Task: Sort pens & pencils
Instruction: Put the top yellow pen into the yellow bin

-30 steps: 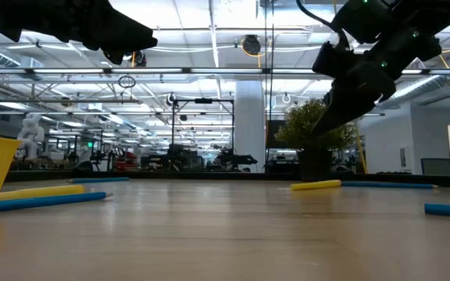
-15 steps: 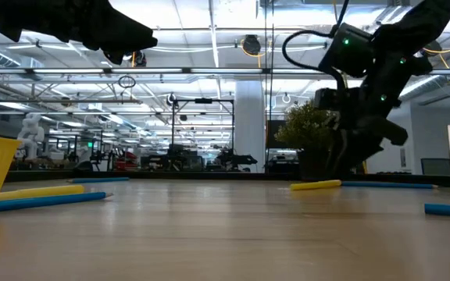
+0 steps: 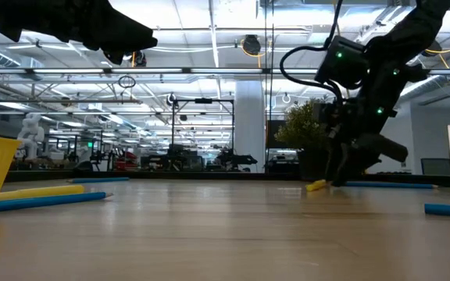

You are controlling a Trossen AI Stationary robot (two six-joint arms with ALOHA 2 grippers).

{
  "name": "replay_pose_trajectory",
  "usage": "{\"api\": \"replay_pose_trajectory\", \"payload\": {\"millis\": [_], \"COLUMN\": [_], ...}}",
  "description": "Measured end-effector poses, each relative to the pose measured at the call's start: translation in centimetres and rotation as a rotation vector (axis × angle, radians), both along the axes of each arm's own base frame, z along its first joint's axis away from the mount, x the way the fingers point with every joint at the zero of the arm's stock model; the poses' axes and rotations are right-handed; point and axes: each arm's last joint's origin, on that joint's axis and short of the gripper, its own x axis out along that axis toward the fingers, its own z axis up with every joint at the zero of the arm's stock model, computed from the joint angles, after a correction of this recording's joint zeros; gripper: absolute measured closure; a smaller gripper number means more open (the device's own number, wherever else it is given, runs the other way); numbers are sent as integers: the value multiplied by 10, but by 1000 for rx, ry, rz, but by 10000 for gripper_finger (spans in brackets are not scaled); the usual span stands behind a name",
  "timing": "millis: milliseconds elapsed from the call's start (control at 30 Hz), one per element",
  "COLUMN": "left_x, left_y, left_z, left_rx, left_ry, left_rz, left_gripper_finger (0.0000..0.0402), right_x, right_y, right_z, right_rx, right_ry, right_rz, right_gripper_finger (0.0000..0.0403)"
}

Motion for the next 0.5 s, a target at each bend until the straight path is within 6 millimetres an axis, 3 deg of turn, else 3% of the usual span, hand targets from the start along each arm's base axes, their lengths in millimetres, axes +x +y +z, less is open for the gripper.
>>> {"api": "replay_pose_trajectory", "payload": {"millis": [233,400,500], "left_x": [0,0,0], "left_y": [0,0,0], "left_z": [-1,-1,-1], "left_rx": [3,2,2], "left_ry": [6,7,9], "left_rz": [0,0,0], "left_gripper_finger": [261,261,261], "right_x": [3,9,10], "right_y": [-1,-1,-4], "right_z": [3,8,10], "right_rx": [18,100,206], "right_ry": [-55,-184,-266], "right_rz": [-36,-199,-399], "right_gripper_finger": [268,268,268]}}
